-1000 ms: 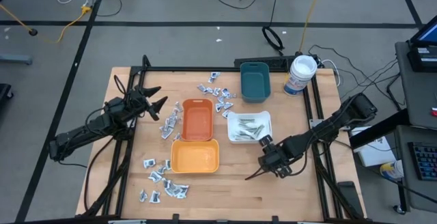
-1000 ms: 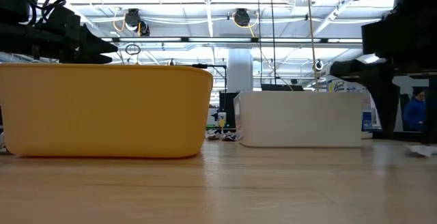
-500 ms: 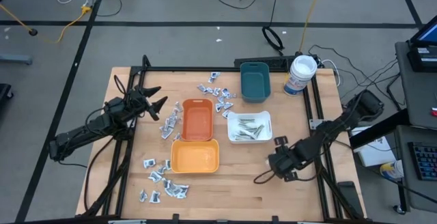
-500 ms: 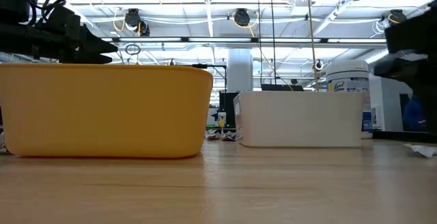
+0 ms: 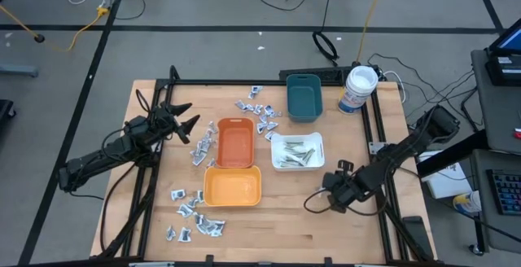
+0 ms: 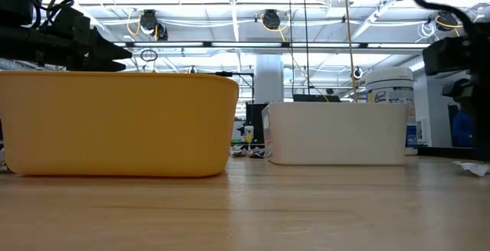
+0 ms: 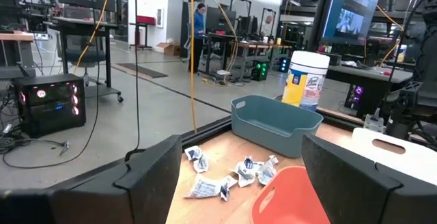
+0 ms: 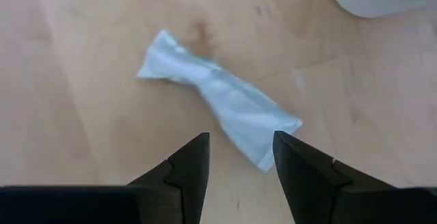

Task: Pick & Place First Aid Supplies
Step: Put the green sachet into the white bin

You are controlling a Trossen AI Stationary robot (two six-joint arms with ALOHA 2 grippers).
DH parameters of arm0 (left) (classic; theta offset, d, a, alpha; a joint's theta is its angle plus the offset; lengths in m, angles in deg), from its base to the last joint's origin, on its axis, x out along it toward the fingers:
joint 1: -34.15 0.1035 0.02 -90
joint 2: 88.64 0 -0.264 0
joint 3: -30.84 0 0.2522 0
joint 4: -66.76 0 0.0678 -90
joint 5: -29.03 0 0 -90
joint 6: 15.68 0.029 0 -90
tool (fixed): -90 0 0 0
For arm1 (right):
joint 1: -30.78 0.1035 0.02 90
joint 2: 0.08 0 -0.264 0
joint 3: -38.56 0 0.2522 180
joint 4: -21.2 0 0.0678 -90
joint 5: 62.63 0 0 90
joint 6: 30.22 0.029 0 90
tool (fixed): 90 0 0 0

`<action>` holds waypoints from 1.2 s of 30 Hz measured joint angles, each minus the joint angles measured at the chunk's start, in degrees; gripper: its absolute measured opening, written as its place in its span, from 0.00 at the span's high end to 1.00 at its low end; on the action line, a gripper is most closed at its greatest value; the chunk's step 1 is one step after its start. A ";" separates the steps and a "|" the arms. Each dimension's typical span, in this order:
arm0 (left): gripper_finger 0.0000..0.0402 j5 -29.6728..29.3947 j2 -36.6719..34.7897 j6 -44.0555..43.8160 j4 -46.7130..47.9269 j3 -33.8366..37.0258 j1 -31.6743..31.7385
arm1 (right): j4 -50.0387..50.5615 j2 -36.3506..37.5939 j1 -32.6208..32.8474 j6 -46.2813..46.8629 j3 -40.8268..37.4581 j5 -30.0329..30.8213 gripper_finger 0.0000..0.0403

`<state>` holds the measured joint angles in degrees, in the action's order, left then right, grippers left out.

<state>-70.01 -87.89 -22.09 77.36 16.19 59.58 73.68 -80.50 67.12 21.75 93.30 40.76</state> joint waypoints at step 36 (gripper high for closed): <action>0.23 0.00 0.01 0.00 -0.02 0.00 -0.02 | 14.67 -0.94 -6.85 -4.70 18.78 -6.16 1.00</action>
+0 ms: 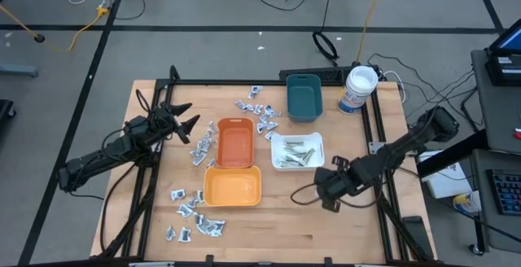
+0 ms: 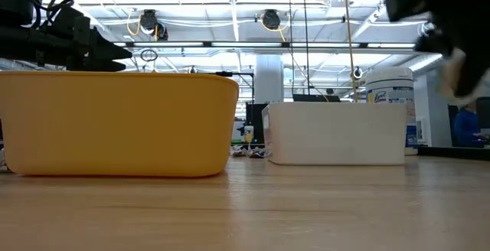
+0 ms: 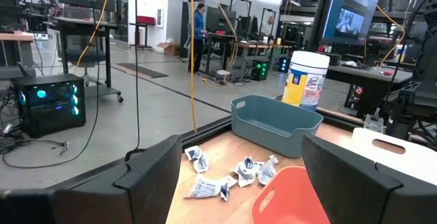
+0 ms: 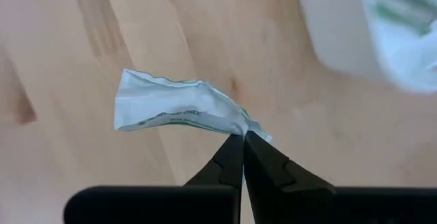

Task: Pick & Place First Aid Supplies
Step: Put the green sachet into the white bin

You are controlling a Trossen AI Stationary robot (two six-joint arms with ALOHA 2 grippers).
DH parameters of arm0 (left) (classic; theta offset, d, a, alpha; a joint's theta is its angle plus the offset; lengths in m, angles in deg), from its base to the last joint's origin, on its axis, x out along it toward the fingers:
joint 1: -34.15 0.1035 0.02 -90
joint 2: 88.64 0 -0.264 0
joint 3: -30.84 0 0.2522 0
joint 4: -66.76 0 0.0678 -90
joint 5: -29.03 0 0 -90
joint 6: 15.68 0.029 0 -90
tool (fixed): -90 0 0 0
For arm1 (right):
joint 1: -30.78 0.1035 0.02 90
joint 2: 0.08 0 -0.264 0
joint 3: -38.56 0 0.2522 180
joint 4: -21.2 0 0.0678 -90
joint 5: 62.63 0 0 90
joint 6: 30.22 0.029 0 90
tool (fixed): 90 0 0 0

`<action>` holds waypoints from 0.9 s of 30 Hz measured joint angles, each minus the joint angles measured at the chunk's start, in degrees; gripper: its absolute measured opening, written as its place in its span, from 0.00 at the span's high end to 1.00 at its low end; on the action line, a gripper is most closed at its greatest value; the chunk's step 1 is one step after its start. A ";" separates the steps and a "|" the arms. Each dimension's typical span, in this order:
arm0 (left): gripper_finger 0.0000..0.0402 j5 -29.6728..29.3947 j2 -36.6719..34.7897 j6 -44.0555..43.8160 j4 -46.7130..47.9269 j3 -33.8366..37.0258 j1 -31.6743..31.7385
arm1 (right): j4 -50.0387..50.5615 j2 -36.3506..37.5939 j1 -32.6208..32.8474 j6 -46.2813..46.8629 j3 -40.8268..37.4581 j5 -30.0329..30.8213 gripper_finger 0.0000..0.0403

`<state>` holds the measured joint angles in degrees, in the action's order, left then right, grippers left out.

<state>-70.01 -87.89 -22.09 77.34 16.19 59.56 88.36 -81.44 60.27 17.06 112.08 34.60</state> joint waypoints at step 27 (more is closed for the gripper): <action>0.23 0.00 -0.02 0.00 0.00 0.00 0.02 | 2.81 -13.97 -31.60 -39.93 15.83 0.39 0.99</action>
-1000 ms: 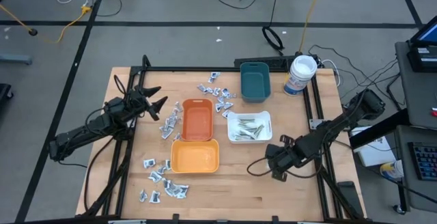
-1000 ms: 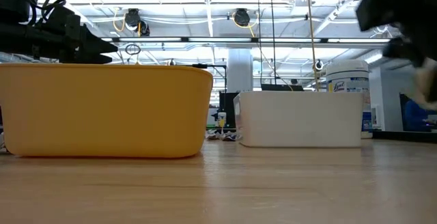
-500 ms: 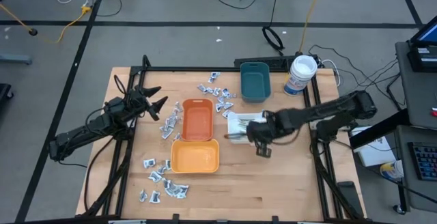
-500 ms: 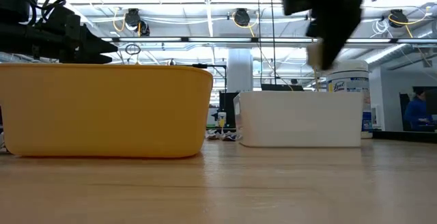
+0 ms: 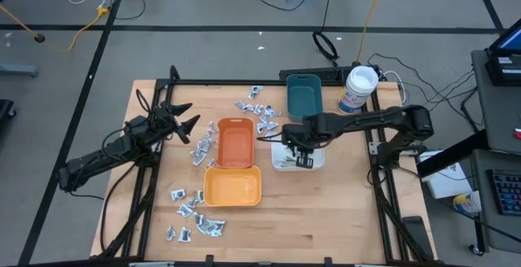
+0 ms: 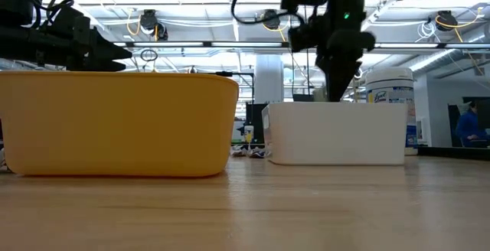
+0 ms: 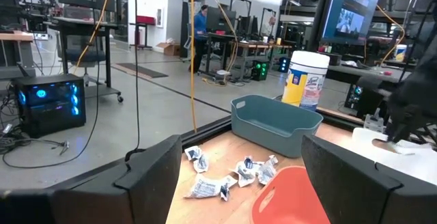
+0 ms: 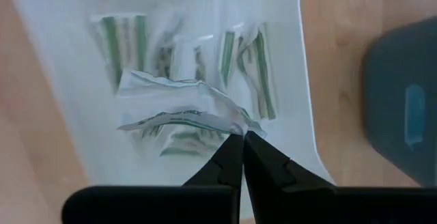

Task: Pick & Place First Aid Supplies
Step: Put the green sachet into the white bin

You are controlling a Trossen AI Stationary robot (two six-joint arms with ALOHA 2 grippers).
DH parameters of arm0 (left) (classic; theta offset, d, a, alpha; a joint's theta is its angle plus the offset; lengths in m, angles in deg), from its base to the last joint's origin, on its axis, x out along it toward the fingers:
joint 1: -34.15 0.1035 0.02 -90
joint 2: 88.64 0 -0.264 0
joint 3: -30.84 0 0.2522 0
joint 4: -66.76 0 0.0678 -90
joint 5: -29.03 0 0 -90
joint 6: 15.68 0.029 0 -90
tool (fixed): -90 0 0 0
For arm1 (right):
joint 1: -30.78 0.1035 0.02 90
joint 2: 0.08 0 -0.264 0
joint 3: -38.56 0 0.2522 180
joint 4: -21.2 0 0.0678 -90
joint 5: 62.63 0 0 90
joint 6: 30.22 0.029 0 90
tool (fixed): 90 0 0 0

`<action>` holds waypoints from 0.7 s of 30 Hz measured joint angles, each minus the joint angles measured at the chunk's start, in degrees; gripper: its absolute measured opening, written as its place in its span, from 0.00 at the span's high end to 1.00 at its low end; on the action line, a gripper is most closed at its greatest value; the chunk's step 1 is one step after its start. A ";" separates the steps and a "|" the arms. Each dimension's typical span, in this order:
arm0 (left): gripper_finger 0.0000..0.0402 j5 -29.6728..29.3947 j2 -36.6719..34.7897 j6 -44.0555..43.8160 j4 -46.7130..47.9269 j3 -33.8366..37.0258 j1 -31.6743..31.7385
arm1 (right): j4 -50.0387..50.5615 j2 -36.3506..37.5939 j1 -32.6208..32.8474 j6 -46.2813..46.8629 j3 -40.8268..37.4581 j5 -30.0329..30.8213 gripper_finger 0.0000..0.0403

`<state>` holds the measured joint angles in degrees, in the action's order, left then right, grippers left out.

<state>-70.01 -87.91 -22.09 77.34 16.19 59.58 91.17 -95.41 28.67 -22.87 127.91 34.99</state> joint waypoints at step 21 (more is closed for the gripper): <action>0.23 0.00 0.02 0.00 0.00 0.00 -0.01 | -4.02 -2.59 -4.72 -7.34 -0.09 -1.91 0.52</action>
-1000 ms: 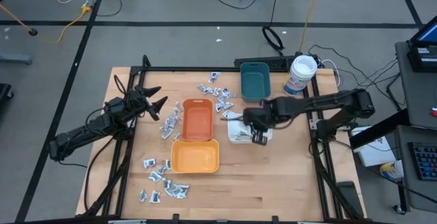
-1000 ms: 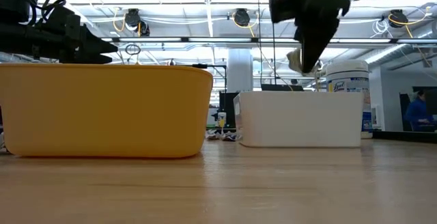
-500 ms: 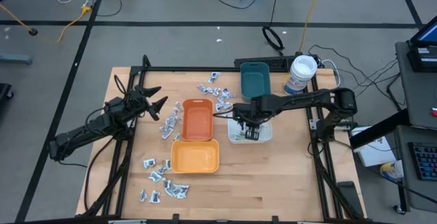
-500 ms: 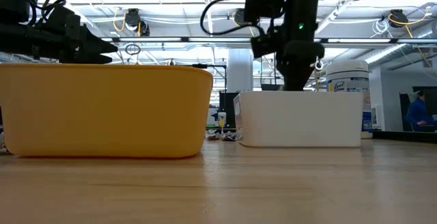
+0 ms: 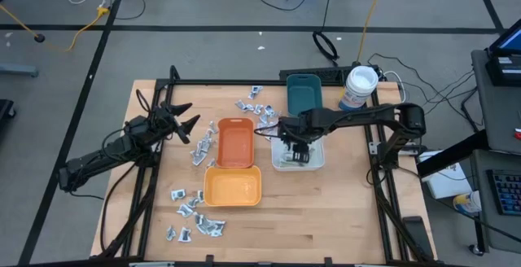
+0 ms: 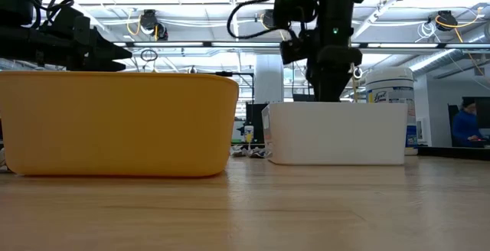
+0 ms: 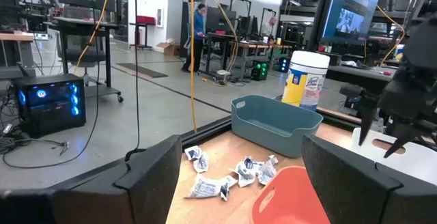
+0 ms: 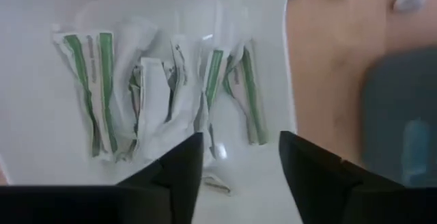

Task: Pick & Place First Aid Supplies
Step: Put the green sachet into the white bin, then put the blue sachet into the blue bin

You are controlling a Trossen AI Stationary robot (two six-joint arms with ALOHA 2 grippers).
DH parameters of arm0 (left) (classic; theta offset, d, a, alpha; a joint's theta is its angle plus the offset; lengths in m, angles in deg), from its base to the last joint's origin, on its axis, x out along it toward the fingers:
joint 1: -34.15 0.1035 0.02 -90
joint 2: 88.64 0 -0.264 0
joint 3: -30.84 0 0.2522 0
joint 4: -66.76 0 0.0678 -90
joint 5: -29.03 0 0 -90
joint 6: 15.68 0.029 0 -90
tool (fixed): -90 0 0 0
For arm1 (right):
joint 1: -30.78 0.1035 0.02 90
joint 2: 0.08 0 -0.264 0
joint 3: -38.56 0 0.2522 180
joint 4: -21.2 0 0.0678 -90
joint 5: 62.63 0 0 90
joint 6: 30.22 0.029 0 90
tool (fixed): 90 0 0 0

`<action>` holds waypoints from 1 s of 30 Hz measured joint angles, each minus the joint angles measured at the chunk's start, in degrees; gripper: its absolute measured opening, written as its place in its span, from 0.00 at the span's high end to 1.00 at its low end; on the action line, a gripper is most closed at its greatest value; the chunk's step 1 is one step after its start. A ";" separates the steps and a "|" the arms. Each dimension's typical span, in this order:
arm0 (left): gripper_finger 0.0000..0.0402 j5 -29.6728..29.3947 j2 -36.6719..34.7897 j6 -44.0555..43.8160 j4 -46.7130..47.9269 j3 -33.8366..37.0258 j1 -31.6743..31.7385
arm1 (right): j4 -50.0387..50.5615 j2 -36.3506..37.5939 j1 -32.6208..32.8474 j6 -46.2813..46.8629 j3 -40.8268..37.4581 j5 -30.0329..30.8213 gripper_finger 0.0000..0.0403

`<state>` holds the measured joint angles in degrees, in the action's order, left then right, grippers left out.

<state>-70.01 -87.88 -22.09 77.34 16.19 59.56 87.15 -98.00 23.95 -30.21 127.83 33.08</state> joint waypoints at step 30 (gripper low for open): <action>0.23 0.02 -0.01 0.02 0.00 0.00 0.02 | -13.39 -4.44 -13.48 -33.73 10.82 -2.98 0.50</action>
<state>-69.98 -87.89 -22.08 77.34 16.19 59.58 73.76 -102.44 10.47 -63.94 138.65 30.10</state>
